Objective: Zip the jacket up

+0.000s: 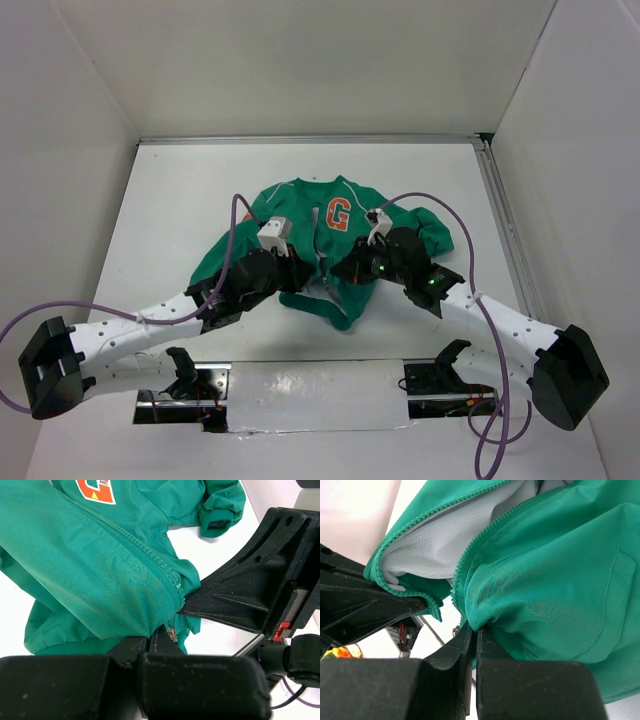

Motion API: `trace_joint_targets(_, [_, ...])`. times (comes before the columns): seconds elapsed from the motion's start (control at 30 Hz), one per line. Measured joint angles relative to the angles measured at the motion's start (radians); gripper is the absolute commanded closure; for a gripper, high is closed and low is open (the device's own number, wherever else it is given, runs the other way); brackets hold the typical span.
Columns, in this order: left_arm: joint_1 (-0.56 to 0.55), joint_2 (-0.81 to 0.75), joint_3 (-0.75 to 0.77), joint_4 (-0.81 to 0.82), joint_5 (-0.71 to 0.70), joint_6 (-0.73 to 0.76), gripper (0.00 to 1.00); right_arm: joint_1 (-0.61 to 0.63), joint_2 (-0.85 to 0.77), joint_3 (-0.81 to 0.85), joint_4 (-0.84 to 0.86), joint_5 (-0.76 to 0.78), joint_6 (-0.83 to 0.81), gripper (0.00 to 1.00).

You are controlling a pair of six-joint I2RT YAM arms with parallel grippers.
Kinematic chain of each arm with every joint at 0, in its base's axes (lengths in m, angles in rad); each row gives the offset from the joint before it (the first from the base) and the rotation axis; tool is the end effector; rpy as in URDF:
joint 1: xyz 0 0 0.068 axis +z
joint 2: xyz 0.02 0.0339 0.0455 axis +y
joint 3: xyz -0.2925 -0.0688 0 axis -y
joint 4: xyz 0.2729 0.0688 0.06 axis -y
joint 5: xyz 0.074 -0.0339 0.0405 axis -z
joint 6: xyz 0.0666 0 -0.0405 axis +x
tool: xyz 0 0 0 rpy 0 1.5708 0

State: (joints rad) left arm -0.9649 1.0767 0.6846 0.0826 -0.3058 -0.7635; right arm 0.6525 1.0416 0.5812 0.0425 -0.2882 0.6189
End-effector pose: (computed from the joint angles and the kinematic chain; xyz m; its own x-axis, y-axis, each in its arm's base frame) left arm 0.1801 -0.2248 0.2803 -0.5544 -0.3576 -0.7515 0.3284 0.7357 -0.5924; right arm 0.2026 0.1787 0.2425 -0.7201 0.1497 -0.6775 -0.4552 0.6350 0.6242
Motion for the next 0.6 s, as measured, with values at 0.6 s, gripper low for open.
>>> trace_joint_targets(0.6, [0.0, 0.027, 0.008, -0.035, 0.003, -0.052, 1.0, -0.003, 0.003, 0.001, 0.011, -0.012, 0.011, 1.0])
